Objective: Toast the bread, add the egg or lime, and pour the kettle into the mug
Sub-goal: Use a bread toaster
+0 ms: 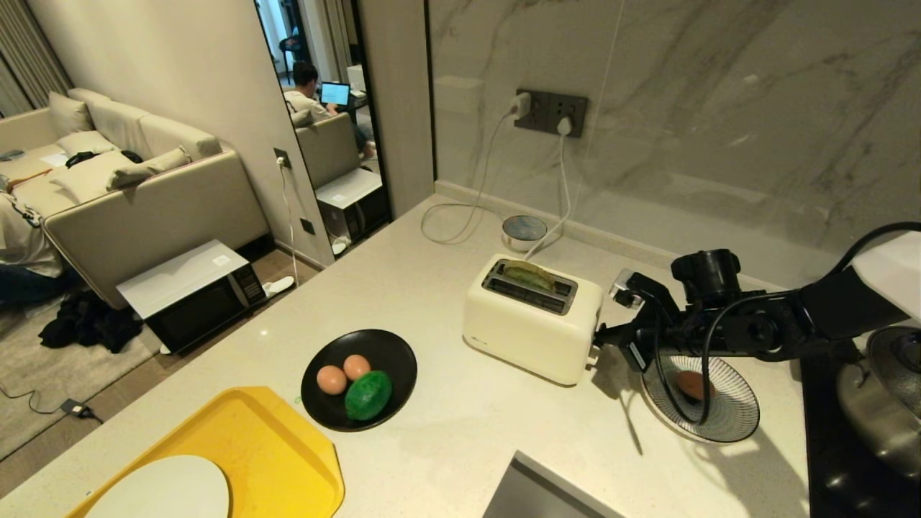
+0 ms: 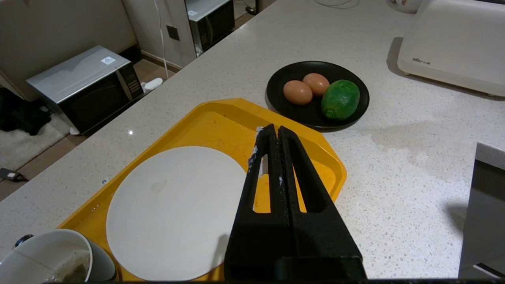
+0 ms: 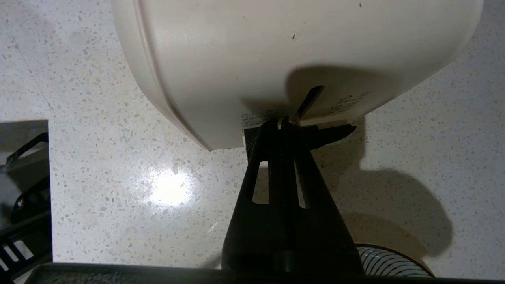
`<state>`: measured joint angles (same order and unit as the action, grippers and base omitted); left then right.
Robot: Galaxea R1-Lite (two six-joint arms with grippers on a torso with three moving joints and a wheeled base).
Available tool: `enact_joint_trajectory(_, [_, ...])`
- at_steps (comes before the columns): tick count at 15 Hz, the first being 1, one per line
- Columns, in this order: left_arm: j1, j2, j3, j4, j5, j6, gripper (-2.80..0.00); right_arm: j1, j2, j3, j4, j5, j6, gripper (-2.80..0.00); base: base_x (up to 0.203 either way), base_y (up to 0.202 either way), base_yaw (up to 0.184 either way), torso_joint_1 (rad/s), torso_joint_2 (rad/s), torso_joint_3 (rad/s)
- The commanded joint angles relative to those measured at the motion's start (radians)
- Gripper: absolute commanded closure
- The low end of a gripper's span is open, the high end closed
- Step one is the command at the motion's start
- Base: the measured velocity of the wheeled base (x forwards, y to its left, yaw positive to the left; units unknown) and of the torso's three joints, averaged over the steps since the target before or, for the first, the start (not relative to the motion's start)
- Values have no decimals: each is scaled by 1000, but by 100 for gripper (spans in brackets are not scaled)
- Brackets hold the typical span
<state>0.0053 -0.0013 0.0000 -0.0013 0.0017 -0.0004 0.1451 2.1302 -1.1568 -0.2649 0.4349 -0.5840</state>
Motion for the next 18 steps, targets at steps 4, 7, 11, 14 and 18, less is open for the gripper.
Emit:
enact_joint_trajectory(4, [1,0,0,0,0,0,0,2,-1,0,-2,4,-3,0,0,0,0,0,0,0])
enact_joint_trajectory(7, [1,0,0,0,0,-1,0,2,-1,0,-2,4,-3,0,0,0,0,0,0,0])
enact_joint_trajectory(11, [1,0,0,0,0,-1,0,2,-6,0,-2,4,-3,0,0,0,0,0,0,0])
enact_joint_trajectory(14, [1,0,0,0,0,-1,0,2,-6,1,-2,4,-3,0,0,0,0,0,0,0])
enact_joint_trajectory(18, [1,0,0,0,0,-1,0,2,-6,2,-2,5,-3,0,0,0,0,0,0,0])
